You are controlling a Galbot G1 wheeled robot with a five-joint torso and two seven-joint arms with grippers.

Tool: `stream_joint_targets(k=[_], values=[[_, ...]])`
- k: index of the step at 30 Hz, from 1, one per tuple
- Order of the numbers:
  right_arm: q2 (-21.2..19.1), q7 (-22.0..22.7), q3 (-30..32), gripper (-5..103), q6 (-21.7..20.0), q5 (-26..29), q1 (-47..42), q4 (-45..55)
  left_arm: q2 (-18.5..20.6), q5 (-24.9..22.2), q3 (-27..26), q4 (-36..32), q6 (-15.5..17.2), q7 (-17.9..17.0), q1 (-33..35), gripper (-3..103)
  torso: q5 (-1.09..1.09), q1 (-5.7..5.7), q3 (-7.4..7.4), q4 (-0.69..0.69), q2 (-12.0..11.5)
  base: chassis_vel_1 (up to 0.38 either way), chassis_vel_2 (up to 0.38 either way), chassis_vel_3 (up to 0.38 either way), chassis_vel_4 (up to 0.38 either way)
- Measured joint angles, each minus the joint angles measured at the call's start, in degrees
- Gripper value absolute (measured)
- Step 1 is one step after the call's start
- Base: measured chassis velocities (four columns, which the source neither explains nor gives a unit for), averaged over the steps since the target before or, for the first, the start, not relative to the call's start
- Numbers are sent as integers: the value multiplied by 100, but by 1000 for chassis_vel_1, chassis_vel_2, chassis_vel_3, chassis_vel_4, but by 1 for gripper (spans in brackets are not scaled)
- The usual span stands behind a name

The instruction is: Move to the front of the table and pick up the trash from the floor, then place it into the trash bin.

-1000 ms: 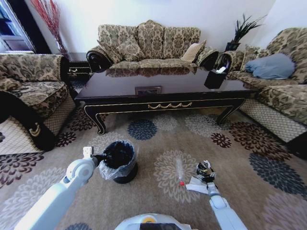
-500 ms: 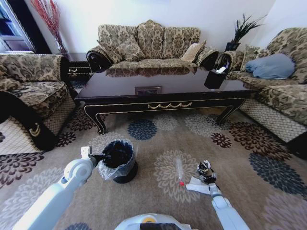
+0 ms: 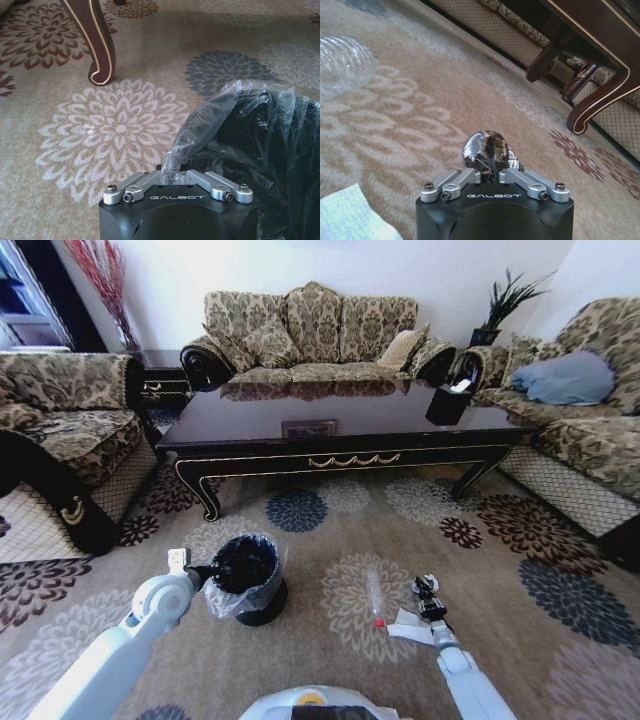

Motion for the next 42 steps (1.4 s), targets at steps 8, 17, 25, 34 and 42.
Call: stream_joint_targets(k=[8,17,25,34,42], values=[[-107,2,-33,2,-54,311,-301,573,84,69,174,-43,1,13,-114,3,1,0,0,1,0,0,0,0,0],[-476,-129,-56,2,-265,1338,-1570,2685,46,154,502,-101,1,-16,-300,3,0,0,0,-2,0,0,0,0,0],[-631,-213,-25,2,-581,1771,-2646,5208,340,-92,1395,-158,1,-125,-941,3,1,0,-1,1,0,0,0,0,0],[-680,-218,-149,2,-750,1808,-3420,6711,365,-590,2591,111,1,-350,-2323,3,1,0,0,0,0,0,0,0,0],[-760,-315,-302,2,-763,1799,-3861,7478,72,-928,3756,285,1,-646,-3367,3,1,1,0,0,0,0,0,0,0]])
